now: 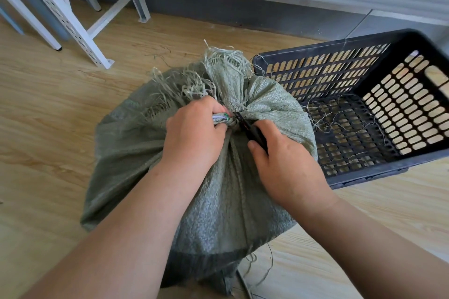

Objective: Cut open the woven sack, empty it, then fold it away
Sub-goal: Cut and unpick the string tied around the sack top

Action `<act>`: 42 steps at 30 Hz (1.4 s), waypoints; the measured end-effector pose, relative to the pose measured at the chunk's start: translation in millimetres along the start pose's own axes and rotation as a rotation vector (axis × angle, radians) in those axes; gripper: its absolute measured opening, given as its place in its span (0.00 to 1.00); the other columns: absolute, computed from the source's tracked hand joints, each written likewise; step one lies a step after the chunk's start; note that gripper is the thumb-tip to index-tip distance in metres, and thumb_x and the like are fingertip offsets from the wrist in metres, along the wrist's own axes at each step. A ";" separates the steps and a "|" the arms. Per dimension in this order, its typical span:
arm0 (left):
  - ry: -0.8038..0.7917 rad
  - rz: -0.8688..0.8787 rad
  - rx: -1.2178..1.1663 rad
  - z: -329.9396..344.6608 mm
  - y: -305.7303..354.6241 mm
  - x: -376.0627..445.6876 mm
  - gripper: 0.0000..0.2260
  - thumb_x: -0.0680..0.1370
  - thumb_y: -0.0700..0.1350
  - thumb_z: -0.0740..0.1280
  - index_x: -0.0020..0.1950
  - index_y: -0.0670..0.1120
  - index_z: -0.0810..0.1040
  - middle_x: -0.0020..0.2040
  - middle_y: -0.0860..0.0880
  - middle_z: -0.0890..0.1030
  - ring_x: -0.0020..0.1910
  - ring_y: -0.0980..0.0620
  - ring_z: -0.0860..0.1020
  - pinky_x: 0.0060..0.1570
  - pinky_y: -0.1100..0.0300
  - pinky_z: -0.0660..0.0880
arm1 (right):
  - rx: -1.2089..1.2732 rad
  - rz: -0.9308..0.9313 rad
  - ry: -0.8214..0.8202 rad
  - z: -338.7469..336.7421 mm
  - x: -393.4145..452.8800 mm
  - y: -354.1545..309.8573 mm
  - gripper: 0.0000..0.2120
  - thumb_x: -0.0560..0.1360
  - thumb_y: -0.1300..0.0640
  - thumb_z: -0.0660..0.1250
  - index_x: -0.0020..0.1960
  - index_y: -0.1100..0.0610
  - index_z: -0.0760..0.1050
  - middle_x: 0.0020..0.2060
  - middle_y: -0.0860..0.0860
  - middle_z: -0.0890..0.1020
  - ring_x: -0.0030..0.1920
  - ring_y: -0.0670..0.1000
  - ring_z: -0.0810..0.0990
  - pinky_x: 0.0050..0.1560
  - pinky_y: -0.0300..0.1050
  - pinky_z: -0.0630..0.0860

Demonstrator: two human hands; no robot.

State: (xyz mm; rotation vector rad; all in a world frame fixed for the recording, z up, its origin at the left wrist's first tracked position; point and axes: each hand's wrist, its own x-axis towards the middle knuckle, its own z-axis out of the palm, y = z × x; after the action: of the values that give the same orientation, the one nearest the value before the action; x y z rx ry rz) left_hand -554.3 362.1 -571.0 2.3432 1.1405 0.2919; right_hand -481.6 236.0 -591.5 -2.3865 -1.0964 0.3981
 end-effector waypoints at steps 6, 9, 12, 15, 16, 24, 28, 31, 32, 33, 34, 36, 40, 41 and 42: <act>0.028 -0.009 0.000 -1.1 -1.3 1.7 0.08 0.75 0.45 0.70 0.53 0.52 0.79 0.51 0.52 0.82 0.52 0.48 0.79 0.53 0.53 0.74 | 0.014 -0.027 0.013 -3.0 1.4 0.5 0.12 0.81 0.49 0.56 0.63 0.49 0.65 0.49 0.53 0.81 0.50 0.59 0.79 0.38 0.48 0.68; 0.043 -0.001 -0.010 -2.4 -1.8 2.1 0.09 0.75 0.45 0.71 0.54 0.51 0.79 0.50 0.52 0.82 0.49 0.50 0.79 0.50 0.56 0.74 | 0.025 -0.034 0.025 -2.8 2.4 0.2 0.12 0.81 0.49 0.56 0.63 0.49 0.65 0.48 0.53 0.81 0.49 0.59 0.79 0.37 0.48 0.68; 0.045 0.004 -0.011 -3.2 -1.7 1.8 0.09 0.75 0.44 0.71 0.54 0.51 0.79 0.49 0.52 0.83 0.47 0.50 0.79 0.49 0.56 0.74 | 0.027 -0.037 0.040 -4.0 3.0 0.8 0.12 0.81 0.49 0.57 0.64 0.49 0.65 0.48 0.53 0.81 0.49 0.59 0.79 0.37 0.47 0.66; 0.048 0.006 -0.025 -3.0 -2.8 1.8 0.08 0.75 0.44 0.71 0.53 0.52 0.80 0.48 0.52 0.83 0.45 0.50 0.80 0.50 0.54 0.76 | 0.023 -0.041 0.043 -5.6 2.8 1.1 0.13 0.81 0.49 0.57 0.64 0.49 0.66 0.47 0.53 0.82 0.49 0.59 0.79 0.37 0.47 0.66; 0.051 0.005 -0.033 -3.1 -3.1 1.9 0.08 0.74 0.44 0.71 0.53 0.52 0.80 0.47 0.52 0.84 0.44 0.50 0.80 0.50 0.54 0.76 | 0.019 -0.045 0.042 -5.8 2.8 0.9 0.13 0.81 0.49 0.57 0.64 0.49 0.66 0.48 0.52 0.82 0.49 0.59 0.79 0.37 0.47 0.65; 0.053 0.001 -0.076 -6.6 -1.8 0.2 0.07 0.74 0.45 0.72 0.50 0.54 0.81 0.45 0.54 0.84 0.43 0.50 0.81 0.50 0.54 0.76 | 0.005 -0.053 0.071 -6.8 1.8 0.8 0.13 0.81 0.49 0.57 0.64 0.49 0.66 0.48 0.52 0.82 0.49 0.58 0.79 0.37 0.46 0.65; 0.052 0.005 -0.068 -6.4 1.4 -2.6 0.06 0.74 0.46 0.71 0.50 0.55 0.81 0.44 0.54 0.84 0.41 0.51 0.80 0.46 0.56 0.76 | -0.013 -0.043 0.105 -4.5 1.8 -0.5 0.12 0.81 0.49 0.56 0.63 0.49 0.66 0.45 0.52 0.80 0.48 0.59 0.79 0.36 0.47 0.66; 0.066 0.018 -0.048 -5.1 5.0 -5.6 0.05 0.75 0.46 0.71 0.49 0.55 0.81 0.44 0.53 0.84 0.45 0.49 0.80 0.48 0.54 0.77 | -0.003 -0.043 0.104 -4.6 4.4 0.3 0.11 0.81 0.49 0.57 0.62 0.50 0.66 0.39 0.49 0.74 0.47 0.59 0.79 0.36 0.48 0.68; 0.076 0.017 -0.059 -6.1 5.8 -6.1 0.05 0.75 0.46 0.71 0.49 0.55 0.81 0.44 0.54 0.83 0.45 0.49 0.80 0.48 0.53 0.77 | 0.023 -0.052 0.105 -5.8 5.3 -0.4 0.10 0.81 0.49 0.57 0.61 0.50 0.67 0.38 0.48 0.73 0.46 0.59 0.79 0.36 0.48 0.68; 0.085 0.012 -0.071 -7.4 5.8 -5.9 0.05 0.75 0.46 0.71 0.49 0.55 0.80 0.45 0.54 0.83 0.46 0.50 0.80 0.48 0.53 0.77 | 0.063 -0.058 0.118 -8.1 6.5 -1.4 0.09 0.80 0.49 0.58 0.59 0.49 0.67 0.36 0.47 0.74 0.45 0.59 0.78 0.36 0.48 0.67; 0.089 0.006 -0.074 -9.0 5.5 -5.4 0.06 0.75 0.46 0.70 0.50 0.55 0.80 0.45 0.55 0.83 0.46 0.50 0.80 0.47 0.53 0.77 | 0.113 -0.061 0.151 -11.2 7.7 -2.8 0.07 0.80 0.48 0.60 0.56 0.49 0.68 0.35 0.46 0.74 0.42 0.57 0.78 0.35 0.48 0.66; 0.075 0.011 -0.064 -11.1 5.2 -4.7 0.07 0.75 0.45 0.70 0.51 0.55 0.79 0.47 0.58 0.82 0.45 0.51 0.79 0.45 0.56 0.75 | 0.208 -0.070 0.258 -18.9 11.7 -3.6 0.08 0.77 0.47 0.64 0.51 0.49 0.67 0.36 0.42 0.73 0.39 0.50 0.73 0.34 0.38 0.68; 0.026 0.118 0.019 -11.0 11.0 -10.4 0.08 0.75 0.47 0.70 0.52 0.57 0.78 0.48 0.61 0.75 0.32 0.59 0.71 0.32 0.64 0.62 | 0.223 -0.039 0.297 -28.3 25.4 0.7 0.10 0.73 0.47 0.70 0.49 0.49 0.72 0.42 0.42 0.74 0.41 0.43 0.70 0.41 0.25 0.67; 0.015 0.144 0.025 -10.2 11.0 -11.5 0.08 0.75 0.47 0.70 0.52 0.58 0.78 0.50 0.60 0.76 0.33 0.60 0.72 0.34 0.65 0.63 | 0.270 0.018 0.236 -26.7 29.7 3.4 0.08 0.73 0.46 0.70 0.46 0.47 0.72 0.39 0.42 0.76 0.39 0.45 0.73 0.41 0.30 0.71; -0.004 0.165 0.028 -9.3 10.8 -12.2 0.08 0.75 0.47 0.70 0.51 0.58 0.78 0.52 0.59 0.78 0.36 0.58 0.74 0.38 0.63 0.66 | 0.334 0.093 0.166 -24.3 33.5 6.2 0.08 0.73 0.46 0.70 0.42 0.46 0.72 0.35 0.43 0.77 0.37 0.47 0.75 0.40 0.40 0.76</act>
State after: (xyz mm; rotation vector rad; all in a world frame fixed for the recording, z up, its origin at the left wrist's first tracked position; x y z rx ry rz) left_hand -558.4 350.3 -557.0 2.4657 0.9565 0.3311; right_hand -445.5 250.9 -576.4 -2.1348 -0.7793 0.3740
